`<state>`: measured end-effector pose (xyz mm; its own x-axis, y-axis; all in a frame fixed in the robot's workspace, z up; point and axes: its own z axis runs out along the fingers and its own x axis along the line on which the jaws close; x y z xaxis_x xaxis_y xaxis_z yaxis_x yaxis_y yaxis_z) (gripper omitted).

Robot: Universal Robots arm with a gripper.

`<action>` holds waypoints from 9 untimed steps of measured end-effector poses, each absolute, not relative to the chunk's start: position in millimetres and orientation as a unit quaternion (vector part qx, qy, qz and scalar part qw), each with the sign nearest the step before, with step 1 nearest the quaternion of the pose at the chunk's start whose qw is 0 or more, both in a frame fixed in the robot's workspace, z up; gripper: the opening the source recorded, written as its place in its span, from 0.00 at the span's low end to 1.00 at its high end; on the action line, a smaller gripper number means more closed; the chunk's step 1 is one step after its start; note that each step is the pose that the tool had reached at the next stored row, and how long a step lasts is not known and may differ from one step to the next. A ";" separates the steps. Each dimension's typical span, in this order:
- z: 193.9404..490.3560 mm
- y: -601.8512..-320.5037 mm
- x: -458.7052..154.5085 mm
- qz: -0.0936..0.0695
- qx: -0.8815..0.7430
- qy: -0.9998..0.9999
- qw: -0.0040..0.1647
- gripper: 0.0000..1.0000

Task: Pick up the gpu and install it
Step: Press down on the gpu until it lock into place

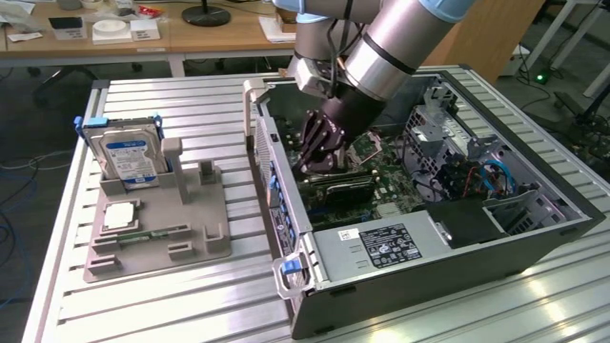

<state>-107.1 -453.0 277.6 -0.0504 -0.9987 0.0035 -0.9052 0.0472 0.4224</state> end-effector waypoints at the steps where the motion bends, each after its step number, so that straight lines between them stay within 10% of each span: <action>1: 277.4 -453.1 -107.7 -0.156 0.672 -0.708 0.150 0.11; 9: 268.4 -452.5 -108.3 -0.150 0.674 -0.709 0.144 0.11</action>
